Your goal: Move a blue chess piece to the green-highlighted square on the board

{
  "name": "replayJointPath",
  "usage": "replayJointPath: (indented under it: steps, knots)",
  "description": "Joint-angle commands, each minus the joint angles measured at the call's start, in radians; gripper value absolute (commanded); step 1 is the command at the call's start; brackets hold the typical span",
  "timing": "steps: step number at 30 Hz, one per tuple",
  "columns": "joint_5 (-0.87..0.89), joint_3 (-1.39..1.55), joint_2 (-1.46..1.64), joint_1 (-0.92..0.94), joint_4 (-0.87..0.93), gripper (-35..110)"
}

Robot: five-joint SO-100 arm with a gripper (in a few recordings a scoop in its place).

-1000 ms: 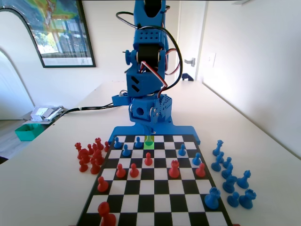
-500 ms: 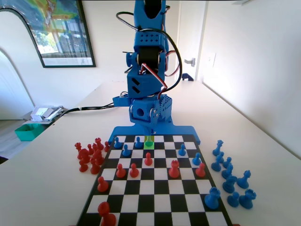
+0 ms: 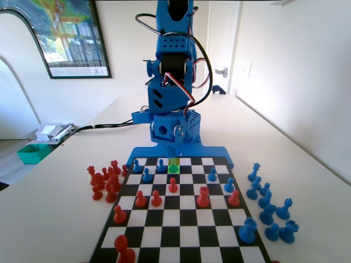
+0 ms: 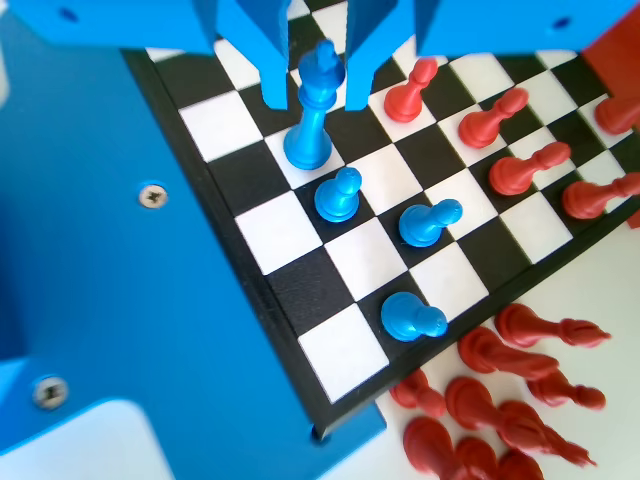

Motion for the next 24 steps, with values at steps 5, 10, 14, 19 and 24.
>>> replayJointPath:
  steps: [5,10,14,19,24]
  knots:
    - [0.043,-0.262,0.028,-0.008,0.356,11]
    - [0.089,-0.337,0.072,-0.015,0.430,6]
    - [0.172,-0.410,0.126,-0.021,0.517,1]
    - [0.367,-0.515,0.219,-0.048,0.637,1]
    - [0.609,-0.675,0.319,-0.077,0.844,1]
